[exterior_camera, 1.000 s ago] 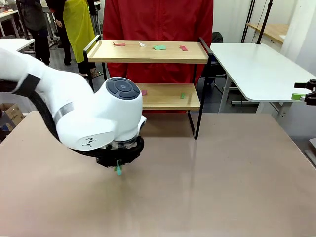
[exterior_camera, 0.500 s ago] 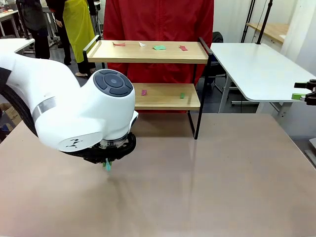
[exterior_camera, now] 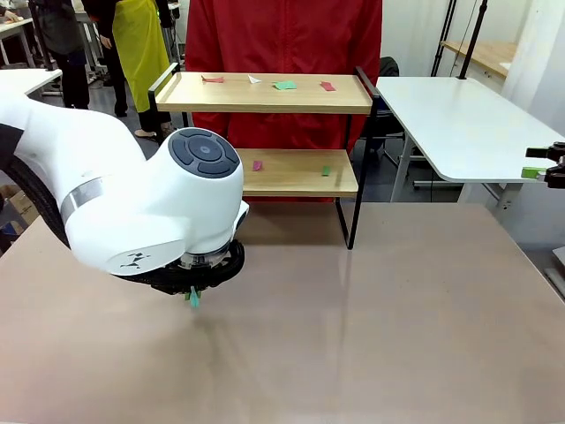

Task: Clean the shelf.
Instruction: Clean the specific section of the Shelf indicated by the human with the Duster.

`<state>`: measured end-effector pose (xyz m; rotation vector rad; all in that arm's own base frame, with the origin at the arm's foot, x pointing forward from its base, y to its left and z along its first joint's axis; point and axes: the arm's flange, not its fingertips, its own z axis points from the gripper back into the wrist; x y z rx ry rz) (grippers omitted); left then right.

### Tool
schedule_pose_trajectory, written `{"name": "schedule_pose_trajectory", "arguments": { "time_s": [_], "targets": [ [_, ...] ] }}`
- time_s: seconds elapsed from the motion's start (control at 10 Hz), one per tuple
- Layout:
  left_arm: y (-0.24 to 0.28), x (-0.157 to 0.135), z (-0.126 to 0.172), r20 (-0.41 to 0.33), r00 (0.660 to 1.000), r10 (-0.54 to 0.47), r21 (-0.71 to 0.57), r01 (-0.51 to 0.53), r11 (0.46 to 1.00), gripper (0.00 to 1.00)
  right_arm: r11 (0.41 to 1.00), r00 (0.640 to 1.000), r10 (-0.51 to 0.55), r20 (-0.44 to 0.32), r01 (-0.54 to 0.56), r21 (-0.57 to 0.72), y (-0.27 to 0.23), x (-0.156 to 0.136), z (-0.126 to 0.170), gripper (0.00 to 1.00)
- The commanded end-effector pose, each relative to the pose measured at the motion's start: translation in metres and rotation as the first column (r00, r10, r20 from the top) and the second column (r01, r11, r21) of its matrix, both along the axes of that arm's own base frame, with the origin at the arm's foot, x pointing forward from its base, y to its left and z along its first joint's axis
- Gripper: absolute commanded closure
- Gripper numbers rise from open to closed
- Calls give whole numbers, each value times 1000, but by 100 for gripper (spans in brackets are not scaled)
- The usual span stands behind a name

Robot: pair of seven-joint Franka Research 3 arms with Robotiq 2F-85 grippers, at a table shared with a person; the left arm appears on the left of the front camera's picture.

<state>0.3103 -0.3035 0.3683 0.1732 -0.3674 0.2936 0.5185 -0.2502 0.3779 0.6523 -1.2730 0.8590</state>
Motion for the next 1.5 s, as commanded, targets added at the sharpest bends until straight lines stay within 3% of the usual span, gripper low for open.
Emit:
{"name": "schedule_pose_trajectory", "arguments": {
  "time_s": [0.0,0.3,0.6,0.9,1.1,1.3,1.4],
  "targets": [
    [14,-8,8,97,993,-60,-46,65,997,86,1000,1000,-14,-8,14,-7,3,1,9,0],
    [42,-20,9,110,971,-214,-51,221,974,86,1000,1000,-14,-8,14,-7,3,1,9,0],
    [60,-28,24,141,917,-373,-49,382,923,86,1000,1000,-14,-8,14,-7,3,1,9,0],
    [90,-42,34,117,849,-516,-77,526,847,86,1000,1000,-14,-8,14,-7,3,1,9,0],
    [123,-56,46,141,746,-650,-111,665,739,86,1000,1000,-14,-8,14,-7,3,1,9,0],
    [131,-64,50,177,572,-801,-87,820,566,86,1000,1000,-14,-8,14,-7,3,1,9,0],
    [131,-63,49,153,466,-872,-39,884,466,86,1000,1000,-14,-8,14,-7,3,1,9,0]
  ]
}}
